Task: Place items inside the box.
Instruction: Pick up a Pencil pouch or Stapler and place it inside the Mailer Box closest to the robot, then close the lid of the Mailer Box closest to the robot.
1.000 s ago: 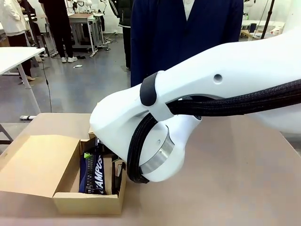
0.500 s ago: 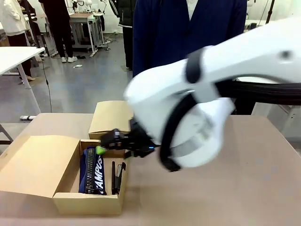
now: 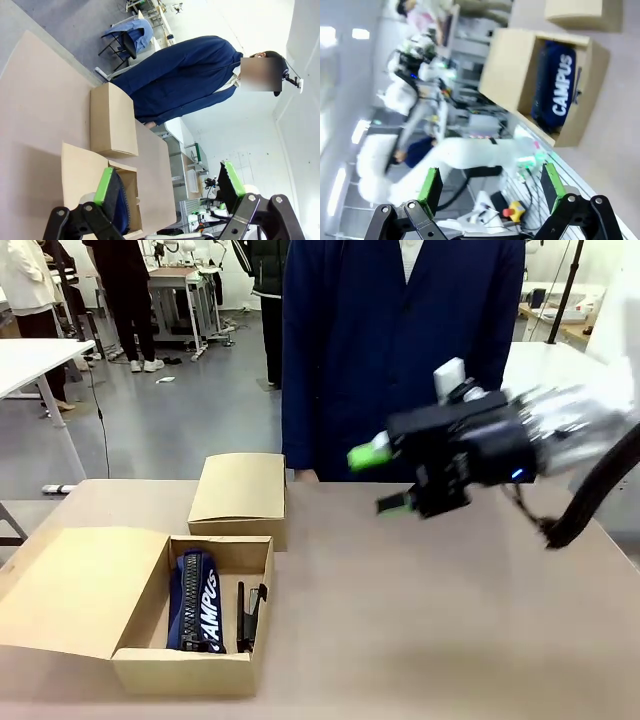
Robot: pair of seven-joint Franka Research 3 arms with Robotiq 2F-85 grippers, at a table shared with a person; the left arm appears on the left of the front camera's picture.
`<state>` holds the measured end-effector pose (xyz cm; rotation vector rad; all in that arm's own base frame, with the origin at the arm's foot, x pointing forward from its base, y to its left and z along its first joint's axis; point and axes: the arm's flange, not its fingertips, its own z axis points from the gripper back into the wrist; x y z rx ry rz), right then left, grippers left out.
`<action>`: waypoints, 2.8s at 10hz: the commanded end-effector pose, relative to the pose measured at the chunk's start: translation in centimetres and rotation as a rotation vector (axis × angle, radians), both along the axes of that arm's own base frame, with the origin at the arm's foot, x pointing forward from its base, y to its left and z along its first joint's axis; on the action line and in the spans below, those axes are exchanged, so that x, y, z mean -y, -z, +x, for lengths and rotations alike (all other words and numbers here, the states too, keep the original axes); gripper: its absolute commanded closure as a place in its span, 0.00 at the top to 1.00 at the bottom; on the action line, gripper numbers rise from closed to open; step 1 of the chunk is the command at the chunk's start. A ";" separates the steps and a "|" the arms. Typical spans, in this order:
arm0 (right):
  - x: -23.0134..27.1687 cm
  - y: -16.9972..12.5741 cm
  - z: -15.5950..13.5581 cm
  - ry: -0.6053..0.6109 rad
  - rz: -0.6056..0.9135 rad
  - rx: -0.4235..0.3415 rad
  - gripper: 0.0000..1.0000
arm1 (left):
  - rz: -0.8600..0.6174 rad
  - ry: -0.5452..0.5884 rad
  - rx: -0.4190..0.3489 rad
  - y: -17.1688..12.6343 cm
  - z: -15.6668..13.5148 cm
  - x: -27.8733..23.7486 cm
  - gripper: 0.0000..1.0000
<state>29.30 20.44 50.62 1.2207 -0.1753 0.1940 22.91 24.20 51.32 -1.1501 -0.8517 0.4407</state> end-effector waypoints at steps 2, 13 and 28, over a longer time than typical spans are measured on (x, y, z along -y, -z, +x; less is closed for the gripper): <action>15.8 8.3 -8.8 0.117 0.149 0.018 1.00 | -0.004 0.001 0.029 0.0 0.1 0.1 1.00; 32.6 6.7 1.2 0.336 0.075 -0.007 1.00 | -0.004 0.001 0.029 0.0 0.1 0.1 1.00; 32.6 6.7 1.2 0.336 0.075 -0.007 1.00 | 0.431 0.178 0.631 0.7 0.9 5.2 1.00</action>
